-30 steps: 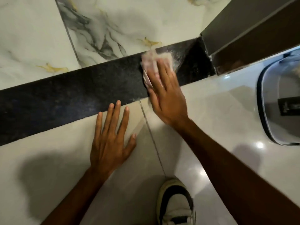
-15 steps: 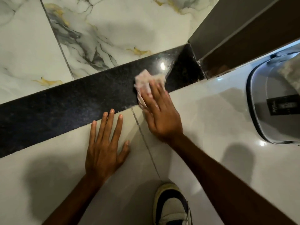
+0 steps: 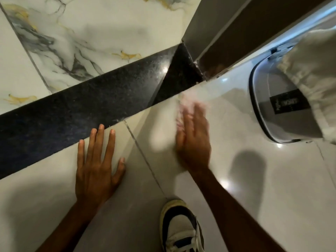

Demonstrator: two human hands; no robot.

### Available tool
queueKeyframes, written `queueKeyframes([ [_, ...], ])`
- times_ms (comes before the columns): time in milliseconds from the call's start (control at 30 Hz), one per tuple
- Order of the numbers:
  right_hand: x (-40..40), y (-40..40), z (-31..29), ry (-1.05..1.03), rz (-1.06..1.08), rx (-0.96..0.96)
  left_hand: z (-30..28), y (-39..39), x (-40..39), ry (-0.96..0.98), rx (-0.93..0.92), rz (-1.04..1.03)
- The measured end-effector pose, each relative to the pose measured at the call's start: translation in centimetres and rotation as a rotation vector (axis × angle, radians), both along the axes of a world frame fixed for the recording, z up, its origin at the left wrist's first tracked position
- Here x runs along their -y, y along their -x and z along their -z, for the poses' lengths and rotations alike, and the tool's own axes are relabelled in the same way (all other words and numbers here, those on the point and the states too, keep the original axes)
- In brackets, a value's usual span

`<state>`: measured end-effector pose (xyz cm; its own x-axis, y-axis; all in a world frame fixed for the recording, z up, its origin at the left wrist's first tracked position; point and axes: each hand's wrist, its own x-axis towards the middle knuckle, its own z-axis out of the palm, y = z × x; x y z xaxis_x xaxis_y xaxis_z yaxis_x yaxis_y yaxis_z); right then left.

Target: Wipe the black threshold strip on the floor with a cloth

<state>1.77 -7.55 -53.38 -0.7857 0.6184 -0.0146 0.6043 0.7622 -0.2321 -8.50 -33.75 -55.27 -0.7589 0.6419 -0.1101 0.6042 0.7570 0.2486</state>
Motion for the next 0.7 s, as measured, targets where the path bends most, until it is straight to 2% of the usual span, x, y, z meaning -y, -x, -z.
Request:
queueKeyframes([
  [100, -1.8, -5.4, 0.7, -0.065, 0.609, -0.035, -0.2, 0.0, -0.1, -0.008, -0.004, 0.023],
  [167, -5.1, -4.7, 1.1, -0.046, 0.799, -0.058, 0.0, 0.0, 0.0, -0.02, -0.023, 0.102],
  [233, -7.9, -2.4, 1.3, 0.008, 0.752, -0.024, 0.1, 0.2, 0.1, -0.042, -0.024, 0.154],
  [300, -8.1, -0.2, 1.3, 0.005, 0.575, -0.01, 0.0, 0.2, 0.1, -0.054, -0.015, 0.155],
  [367, -5.7, 0.1, 1.3, -0.026, 0.359, -0.029, 0.0, 0.2, 0.1, -0.055, 0.001, 0.147],
  [433, -2.1, -1.7, 1.1, 0.009, 0.262, -0.029, 0.2, 0.5, 0.2, 0.016, 0.035, 0.164],
  [500, 1.1, -3.9, -1.3, 0.173, 0.272, 0.019, -0.5, 0.5, -0.1, 0.107, 0.103, 0.194],
  [600, 2.4, -5.7, -7.2, 0.514, 0.335, 0.253, -4.9, 1.4, -1.9, 0.151, 0.169, 0.222],
  [700, 0.9, -4.8, -16.7, 1.035, 0.589, 0.454, -15.1, -0.8, -4.5, 0.04, 0.165, 0.231],
])
